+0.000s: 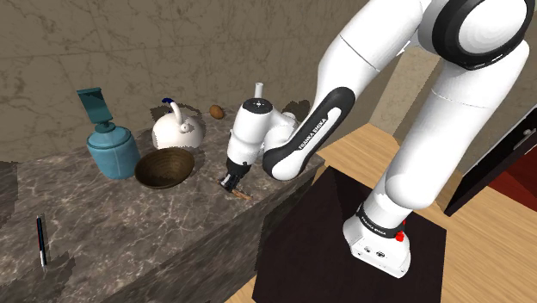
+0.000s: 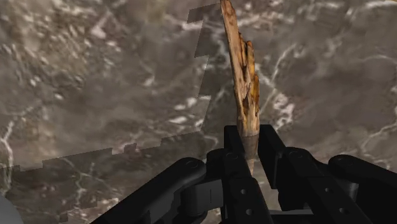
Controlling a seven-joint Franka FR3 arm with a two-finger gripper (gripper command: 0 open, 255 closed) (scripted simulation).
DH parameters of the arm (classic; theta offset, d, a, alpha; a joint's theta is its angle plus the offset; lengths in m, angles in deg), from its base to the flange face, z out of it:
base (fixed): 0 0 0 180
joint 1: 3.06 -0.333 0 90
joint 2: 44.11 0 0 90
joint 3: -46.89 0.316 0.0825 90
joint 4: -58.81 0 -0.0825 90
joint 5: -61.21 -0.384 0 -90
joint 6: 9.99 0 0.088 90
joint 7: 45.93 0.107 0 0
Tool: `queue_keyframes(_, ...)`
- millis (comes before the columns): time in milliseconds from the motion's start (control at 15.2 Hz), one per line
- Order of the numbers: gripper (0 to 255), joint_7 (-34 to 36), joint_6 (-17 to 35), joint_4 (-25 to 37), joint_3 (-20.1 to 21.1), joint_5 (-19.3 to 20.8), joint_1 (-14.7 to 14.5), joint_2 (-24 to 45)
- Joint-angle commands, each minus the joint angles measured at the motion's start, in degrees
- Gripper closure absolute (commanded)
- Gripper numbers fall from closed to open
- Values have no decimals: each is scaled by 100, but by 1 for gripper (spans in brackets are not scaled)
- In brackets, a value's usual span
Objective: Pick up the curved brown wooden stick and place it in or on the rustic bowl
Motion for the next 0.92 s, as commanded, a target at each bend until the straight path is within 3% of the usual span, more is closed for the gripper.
queue_keyframes(0, 255, 0, 0, 0, 0, 0, 0, 0)
queue_keyframes(198, 255, 0, 0, 0, 0, 0, 0, 0)
queue_keyframes(528, 255, -634, -389, -9, 200, -845, 51, -478)
queue_keyframes(858, 255, -1075, -823, 42, 200, -1437, -35, -922)
